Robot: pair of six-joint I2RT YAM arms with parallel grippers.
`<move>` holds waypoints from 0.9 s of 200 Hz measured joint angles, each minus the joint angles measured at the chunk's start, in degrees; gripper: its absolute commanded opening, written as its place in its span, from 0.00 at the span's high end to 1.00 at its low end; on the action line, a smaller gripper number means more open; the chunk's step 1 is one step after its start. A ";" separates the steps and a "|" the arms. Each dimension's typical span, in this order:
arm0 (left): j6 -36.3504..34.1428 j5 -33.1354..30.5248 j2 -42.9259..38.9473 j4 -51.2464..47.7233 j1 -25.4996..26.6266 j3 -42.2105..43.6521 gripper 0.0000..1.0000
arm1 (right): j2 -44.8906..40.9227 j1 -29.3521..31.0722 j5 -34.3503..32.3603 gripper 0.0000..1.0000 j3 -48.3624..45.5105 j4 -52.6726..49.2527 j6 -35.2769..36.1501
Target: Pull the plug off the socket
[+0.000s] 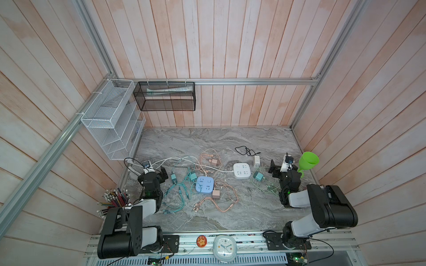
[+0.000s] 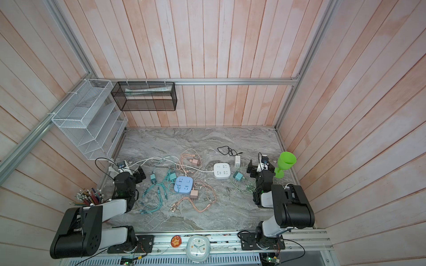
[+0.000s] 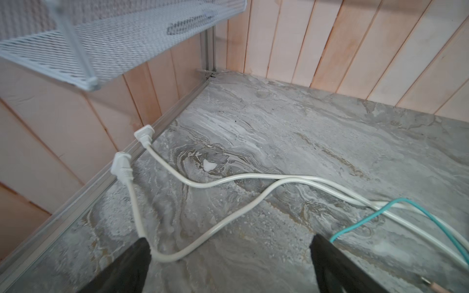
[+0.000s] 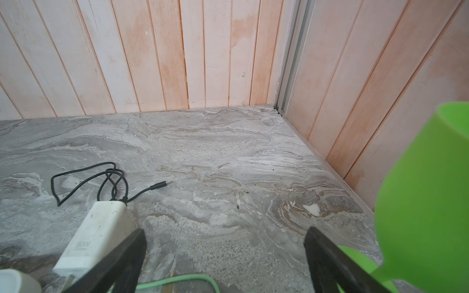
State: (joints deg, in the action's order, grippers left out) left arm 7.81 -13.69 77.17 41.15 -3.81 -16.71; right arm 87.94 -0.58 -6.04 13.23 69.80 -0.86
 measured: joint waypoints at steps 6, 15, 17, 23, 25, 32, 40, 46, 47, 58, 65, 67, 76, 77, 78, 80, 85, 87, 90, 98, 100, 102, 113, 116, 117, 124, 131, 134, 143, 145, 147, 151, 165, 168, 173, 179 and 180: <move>-0.35 1.25 1.14 0.52 -0.11 -1.60 0.00 | 0.00 0.00 0.00 0.03 0.00 -0.02 0.00; -0.76 3.13 2.01 1.38 -0.15 -3.26 0.00 | 0.00 0.00 0.07 0.03 0.00 -0.02 -0.07; -0.83 3.54 2.12 1.77 -0.15 -3.48 0.00 | 0.00 0.00 0.07 0.03 0.00 -0.02 -0.04; -0.96 4.72 2.19 2.93 -0.15 -3.74 0.00 | 0.00 0.00 0.11 0.03 0.00 -0.02 -0.13; -0.98 5.09 2.19 3.34 -0.15 -3.74 0.00 | 0.00 0.00 0.13 0.03 0.00 -0.02 -0.13; -1.01 6.25 2.16 5.11 -0.15 -3.34 0.00 | 0.00 0.00 0.13 0.03 0.00 -0.02 -0.20; -0.98 7.23 2.49 8.98 -0.15 -1.73 0.00 | 0.00 0.00 0.13 0.03 0.00 -0.02 -0.20; -0.96 7.78 3.15 12.90 -0.15 0.11 0.00 | 0.00 0.00 0.13 0.03 0.00 -0.04 -0.20; -0.96 7.85 3.26 13.27 -0.15 0.31 0.00 | 0.00 0.00 0.13 0.03 0.00 -0.04 -0.20; -1.07 8.74 5.60 19.02 -0.15 3.65 0.00 | 0.00 0.00 0.13 0.03 0.00 -0.04 -0.20; -1.18 9.16 7.65 21.53 -0.13 5.09 0.00 | 0.00 0.00 0.13 0.03 0.00 -0.07 -0.22; -1.18 9.35 8.28 22.01 -0.09 5.38 0.00 | 0.00 0.00 0.15 0.03 0.00 -0.07 -0.20; -1.42 9.75 10.16 22.05 0.07 5.53 0.00 | 0.00 0.00 0.13 0.03 0.00 -0.09 -0.22; -1.44 9.88 10.34 21.79 0.11 5.42 0.00 | 0.00 0.00 0.15 0.03 0.00 -0.09 -0.22; -1.46 9.92 10.40 21.68 0.13 5.38 0.00 | 0.00 0.00 0.13 0.03 0.00 -0.11 -0.22; -1.53 9.97 10.58 21.38 0.17 5.18 0.00 | 0.00 0.00 0.15 0.03 0.00 -0.11 -0.22; -1.66 10.05 10.75 20.50 0.50 4.44 0.00 | 0.00 0.00 0.13 0.03 0.00 -0.15 -0.22; -1.75 10.03 10.78 20.28 0.68 4.09 0.00 | 0.00 0.00 0.15 0.02 0.00 -0.17 -0.22; -2.19 9.79 10.82 20.20 1.05 3.65 0.00 | 0.00 0.00 0.15 0.02 0.00 -0.20 -0.22; -2.80 9.18 10.86 20.65 2.19 2.29 0.00 | 0.00 0.00 0.15 0.02 0.00 -0.20 -0.24; -2.95 8.98 10.86 20.85 2.45 1.99 0.00 | 0.00 0.00 0.15 0.02 0.00 -0.22 -0.24; -3.13 8.98 10.86 20.92 2.69 1.70 0.00 | 0.00 0.00 0.15 0.02 0.00 -0.22 -0.24; -3.78 8.87 10.80 21.24 3.69 0.50 0.00 | 0.00 0.00 0.15 0.02 0.00 -0.22 -0.33; -3.82 8.83 10.80 21.27 3.78 0.31 0.00 | 0.00 0.00 0.15 0.02 0.00 -0.24 -0.35; -3.89 8.83 10.80 21.27 3.80 0.28 0.00 | 0.00 0.00 0.15 0.02 0.00 -0.24 -0.35; -4.09 8.79 10.80 21.33 3.85 0.04 0.00 | 0.00 0.00 0.15 0.02 0.00 -0.24 -0.39; -4.24 8.76 10.80 21.40 3.85 0.04 0.00 | 0.00 0.00 0.15 0.02 0.00 -0.24 -0.39; -4.33 8.76 10.80 21.35 3.85 0.04 0.00 | 0.00 0.00 0.15 0.02 0.00 -0.24 -0.39; -4.48 8.74 10.80 21.24 3.82 0.04 0.00 | 0.00 0.00 0.15 0.02 0.00 -0.26 -0.39; -4.52 8.74 10.80 21.24 3.82 0.04 0.00 | 0.00 0.00 0.15 0.02 0.00 -0.28 -0.37; -4.61 8.74 10.80 21.24 3.82 0.04 0.00 | 0.00 0.00 0.15 0.02 0.00 -0.28 -0.39; -4.63 8.74 10.80 21.24 3.82 0.04 0.00 | 0.00 0.00 0.15 0.02 0.00 -0.28 -0.39; -4.81 8.74 10.80 21.24 3.85 0.04 0.00 | 0.00 0.00 0.15 0.02 0.00 -0.31 -0.39; -4.83 8.74 10.80 21.24 3.82 0.04 0.00 | 0.00 0.00 0.15 0.02 0.00 -0.31 -0.37; -4.85 8.74 10.80 21.24 3.85 0.04 0.00 | 0.00 0.00 0.15 0.02 0.00 -0.33 -0.39; -4.85 8.74 10.80 21.24 3.82 0.04 0.00 | 0.00 0.00 0.15 0.02 0.00 -0.35 -0.37; -4.85 8.74 10.80 21.24 3.82 0.04 0.00 | 0.00 0.00 0.15 0.02 0.00 -0.35 -0.39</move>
State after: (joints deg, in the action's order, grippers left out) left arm 2.96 -4.95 87.96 62.39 0.01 -16.67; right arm 87.94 -0.58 -5.89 13.23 69.45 -1.26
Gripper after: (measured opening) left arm 0.998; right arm 0.979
